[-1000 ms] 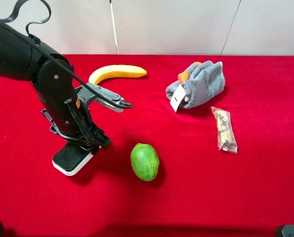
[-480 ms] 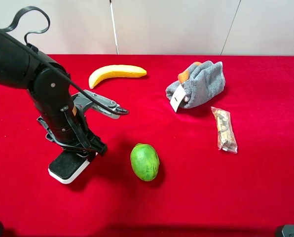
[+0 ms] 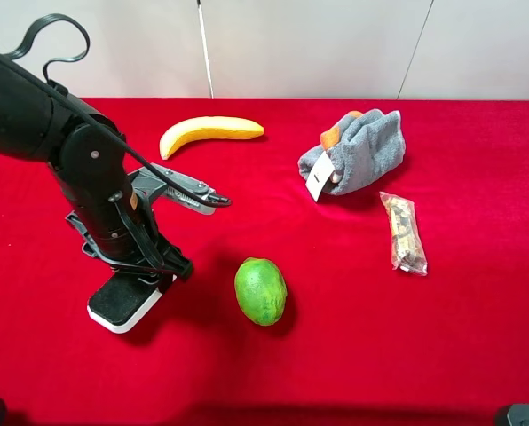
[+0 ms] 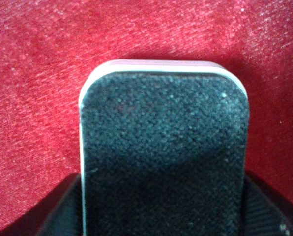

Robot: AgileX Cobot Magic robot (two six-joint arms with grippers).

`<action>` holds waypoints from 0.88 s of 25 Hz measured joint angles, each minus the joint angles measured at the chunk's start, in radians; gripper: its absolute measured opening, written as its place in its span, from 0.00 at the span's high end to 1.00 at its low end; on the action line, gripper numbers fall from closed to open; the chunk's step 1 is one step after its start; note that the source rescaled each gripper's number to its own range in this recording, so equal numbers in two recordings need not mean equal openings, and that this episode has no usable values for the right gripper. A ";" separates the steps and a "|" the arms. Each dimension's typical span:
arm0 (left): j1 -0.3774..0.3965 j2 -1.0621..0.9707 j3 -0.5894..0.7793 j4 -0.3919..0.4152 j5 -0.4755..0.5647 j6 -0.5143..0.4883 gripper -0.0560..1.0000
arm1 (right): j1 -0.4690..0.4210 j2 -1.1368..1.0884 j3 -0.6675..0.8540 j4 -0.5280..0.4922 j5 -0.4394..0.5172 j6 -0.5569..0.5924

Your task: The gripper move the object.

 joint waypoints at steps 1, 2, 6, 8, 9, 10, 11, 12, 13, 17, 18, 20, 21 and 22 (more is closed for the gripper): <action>0.000 0.000 0.000 0.000 0.000 0.000 0.95 | 0.000 0.000 0.000 0.000 0.000 0.000; 0.000 0.000 0.000 0.000 0.000 0.000 0.95 | 0.000 0.000 0.000 0.000 0.000 0.000; 0.000 0.000 0.000 0.000 0.000 -0.004 0.95 | 0.000 0.000 0.000 0.000 0.000 0.000; 0.000 0.000 0.000 0.000 0.000 -0.006 0.95 | 0.000 0.000 0.000 0.000 0.000 0.000; 0.000 0.000 0.000 0.000 0.000 -0.006 0.95 | 0.000 0.000 0.000 0.000 0.000 0.000; 0.000 0.000 0.000 0.000 0.002 -0.006 0.95 | 0.000 0.000 0.000 0.000 0.000 0.000; 0.000 0.000 0.000 0.000 0.002 -0.006 0.95 | 0.000 0.000 0.000 0.000 0.000 0.000; 0.000 0.000 0.000 0.000 0.003 -0.006 0.95 | 0.000 0.000 0.000 0.000 0.000 0.000; 0.000 0.000 0.000 0.000 0.006 -0.006 0.95 | 0.000 0.000 0.000 0.000 0.000 0.000; 0.000 0.000 0.000 0.000 0.007 -0.006 0.95 | 0.000 0.000 0.000 0.000 0.001 0.000; 0.000 0.000 0.000 0.000 0.007 -0.007 0.95 | 0.000 0.000 0.000 0.000 0.001 0.000; 0.000 0.000 0.000 0.000 0.007 -0.007 0.95 | 0.000 0.000 0.000 0.000 0.001 0.000; 0.000 0.000 0.000 0.000 0.007 -0.007 0.95 | 0.000 0.000 0.000 0.000 0.001 0.000; 0.000 0.000 0.000 0.000 0.007 -0.007 0.95 | 0.000 0.000 0.000 0.000 0.001 0.000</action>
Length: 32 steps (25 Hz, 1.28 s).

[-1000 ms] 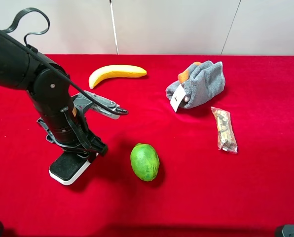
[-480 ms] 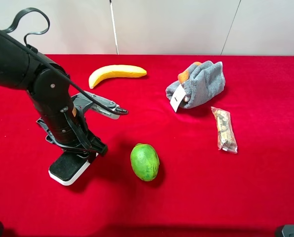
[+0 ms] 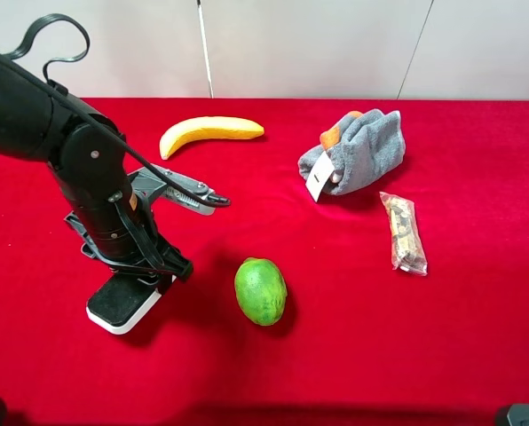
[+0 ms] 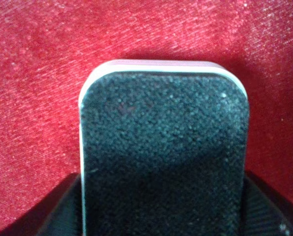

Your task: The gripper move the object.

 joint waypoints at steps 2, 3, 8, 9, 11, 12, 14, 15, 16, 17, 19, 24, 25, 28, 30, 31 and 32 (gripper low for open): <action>0.000 0.000 0.000 0.000 0.000 0.000 0.95 | 0.000 0.000 0.000 0.000 0.000 0.000; 0.000 0.000 0.000 0.000 0.000 0.000 0.95 | 0.000 0.000 0.000 0.000 0.000 0.000; 0.000 0.000 0.000 0.000 0.000 0.000 0.93 | 0.000 0.000 0.000 0.000 0.000 0.000; 0.000 0.000 0.000 0.000 0.000 0.000 0.92 | 0.000 0.000 0.000 0.000 0.000 0.000; 0.000 0.000 0.000 0.000 0.000 0.000 0.89 | 0.000 0.000 0.000 0.000 0.000 0.000; 0.000 0.000 0.000 0.000 0.000 0.000 0.84 | 0.000 0.000 0.000 0.000 0.000 0.000; 0.000 0.000 0.000 0.000 0.001 0.000 0.71 | 0.000 0.000 0.000 0.000 0.000 0.000; 0.000 0.000 0.000 0.000 0.001 0.000 0.65 | 0.000 0.000 0.000 0.000 0.000 0.000; 0.000 0.000 0.000 0.000 0.001 0.000 0.56 | 0.000 0.000 0.000 0.000 0.000 0.000; 0.000 0.000 0.000 0.000 0.001 0.000 0.48 | 0.000 0.000 0.000 0.000 0.000 0.000; 0.000 0.000 0.000 0.000 0.001 0.000 0.36 | 0.000 0.000 0.000 0.000 0.000 0.000; 0.000 0.000 0.000 0.000 0.002 0.000 0.16 | 0.000 0.000 0.000 0.000 -0.001 0.000; 0.000 0.000 0.000 0.000 0.002 0.000 0.13 | 0.000 0.000 0.000 0.000 -0.001 0.000; 0.000 0.000 0.000 0.000 0.002 0.000 0.05 | 0.000 0.000 0.000 0.000 -0.001 0.000; 0.000 0.000 0.000 0.000 0.002 0.000 0.02 | 0.000 0.000 0.000 0.000 -0.001 0.000; 0.000 0.000 0.000 0.000 0.002 0.000 0.01 | 0.000 0.000 0.000 0.000 -0.001 0.000; 0.000 0.000 0.000 0.000 0.002 0.000 0.01 | 0.000 0.000 0.000 0.000 -0.001 0.000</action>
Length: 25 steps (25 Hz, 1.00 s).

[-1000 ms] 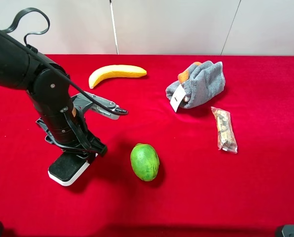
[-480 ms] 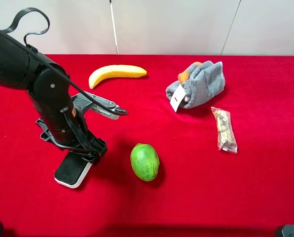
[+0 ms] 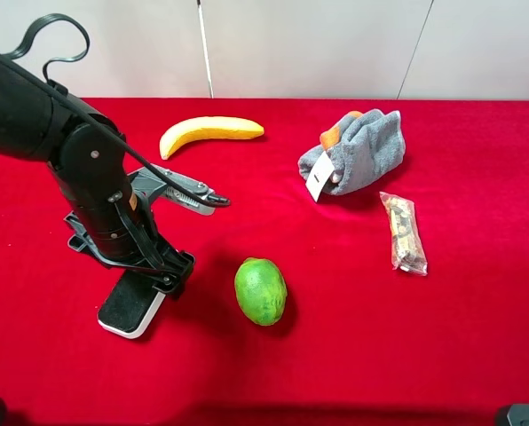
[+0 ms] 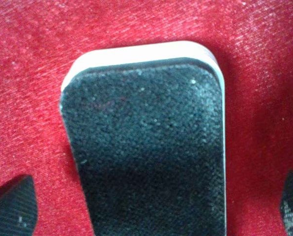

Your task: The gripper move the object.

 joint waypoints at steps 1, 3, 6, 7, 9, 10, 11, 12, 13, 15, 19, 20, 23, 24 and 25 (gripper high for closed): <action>0.000 0.000 0.000 0.000 0.000 0.000 0.01 | 0.000 0.000 0.000 0.000 0.000 0.000; 0.000 0.000 0.000 0.000 0.001 0.000 0.01 | 0.000 0.000 0.000 0.000 0.000 0.000; 0.000 -0.010 0.000 0.000 0.009 0.000 0.01 | 0.000 0.000 0.000 0.000 0.000 0.000; 0.000 -0.020 0.000 0.000 0.011 0.000 0.00 | 0.000 0.000 0.000 0.000 0.000 0.000; 0.000 -0.051 0.001 0.000 0.023 0.000 0.00 | 0.000 0.000 0.000 0.000 0.000 0.000; 0.000 -0.067 0.001 0.000 0.032 0.000 0.00 | 0.000 0.000 0.000 0.000 0.000 0.000; 0.000 -0.087 0.001 0.000 0.041 0.000 0.00 | 0.000 0.000 0.000 0.000 0.000 0.000; 0.000 -0.110 0.001 0.000 0.052 0.000 0.00 | 0.000 0.000 0.000 0.000 0.001 0.000; 0.000 -0.131 0.001 0.000 0.065 0.000 0.00 | 0.000 0.000 0.000 0.000 0.001 0.000; 0.000 -0.188 0.001 0.000 0.099 0.000 0.00 | 0.000 0.000 0.000 0.000 0.000 0.000; 0.000 -0.316 0.001 0.000 0.155 0.000 0.00 | 0.000 0.000 0.000 0.000 0.000 0.000; 0.000 -0.345 0.001 0.006 0.169 0.000 0.00 | 0.000 0.000 0.000 0.000 0.000 0.000; 0.000 -0.442 0.001 0.010 0.219 0.000 0.00 | 0.000 0.000 0.000 0.000 0.000 0.000; 0.000 -0.466 0.001 0.011 0.241 0.000 0.00 | 0.000 0.000 0.000 0.000 0.000 0.000; 0.000 -0.494 0.001 0.014 0.262 0.000 0.00 | 0.000 0.000 0.000 0.000 0.000 0.000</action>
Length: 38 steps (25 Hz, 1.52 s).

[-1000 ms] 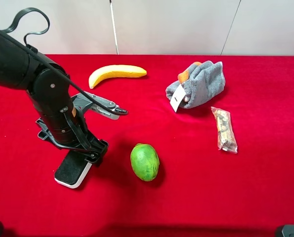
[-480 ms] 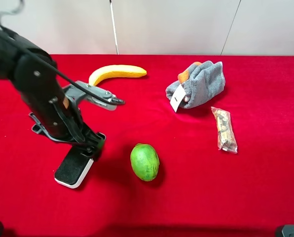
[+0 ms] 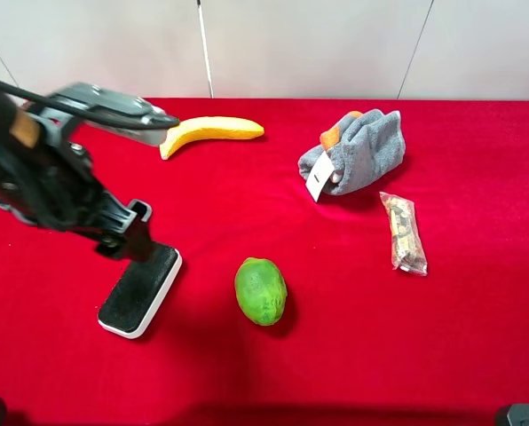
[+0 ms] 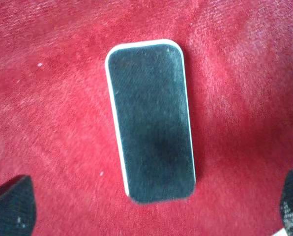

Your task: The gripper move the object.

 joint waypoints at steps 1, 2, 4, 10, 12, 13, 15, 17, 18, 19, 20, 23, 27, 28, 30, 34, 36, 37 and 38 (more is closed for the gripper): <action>0.000 -0.026 0.000 0.006 0.019 -0.002 0.00 | 0.000 0.000 0.000 0.000 0.000 0.000; 0.000 -0.046 0.000 0.016 0.044 -0.005 0.00 | 0.000 0.000 0.000 0.000 0.000 0.000; 0.000 -0.089 0.000 0.043 0.101 -0.025 0.00 | 0.000 0.000 0.000 0.000 0.000 0.000; 0.000 -0.197 0.042 0.082 0.213 -0.050 0.00 | 0.000 0.000 0.000 0.000 0.000 0.000; 0.000 -0.241 0.082 0.084 0.232 -0.050 0.00 | 0.000 0.000 0.000 0.000 0.000 0.000; 0.000 -0.260 0.100 0.084 0.241 -0.050 0.00 | 0.000 0.000 0.000 0.000 0.000 0.000; 0.000 -0.307 0.142 0.086 0.254 -0.050 0.00 | 0.000 0.000 0.000 0.000 0.000 0.000; 0.000 -0.348 0.172 0.095 0.267 -0.050 0.00 | 0.000 0.000 0.000 0.000 0.000 0.000; 0.000 -0.370 0.186 0.102 0.271 -0.045 0.00 | 0.000 0.000 0.000 0.000 0.000 0.000; 0.000 -0.390 0.198 0.114 0.271 -0.034 0.00 | 0.000 0.000 0.000 0.000 0.000 0.000; 0.000 -0.407 0.206 0.124 0.271 -0.021 0.00 | 0.000 0.000 0.000 0.000 0.000 0.000; 0.000 -0.465 0.229 0.140 0.273 0.044 0.00 | 0.000 0.000 0.000 0.000 0.000 0.000; 0.000 -0.529 0.256 0.141 0.282 0.095 0.00 | 0.000 0.000 0.000 0.000 0.000 0.000; 0.000 -0.547 0.258 0.141 0.283 0.098 0.00 | 0.000 0.000 0.000 0.000 0.000 0.000; 0.000 -0.586 0.258 0.141 0.284 0.101 0.00 | 0.000 0.000 0.000 0.000 0.000 0.000; 0.027 -0.673 0.258 0.139 0.285 0.106 0.00 | 0.000 0.000 0.000 0.000 0.000 0.000; 0.060 -0.716 0.258 0.130 0.285 0.120 0.00 | 0.000 0.000 0.000 0.000 0.001 0.000; 0.080 -0.741 0.258 0.122 0.285 0.132 0.00 | 0.000 0.000 0.000 0.000 0.001 0.000; 0.100 -0.761 0.258 0.112 0.285 0.144 0.00 | 0.000 0.000 0.000 0.000 0.001 0.000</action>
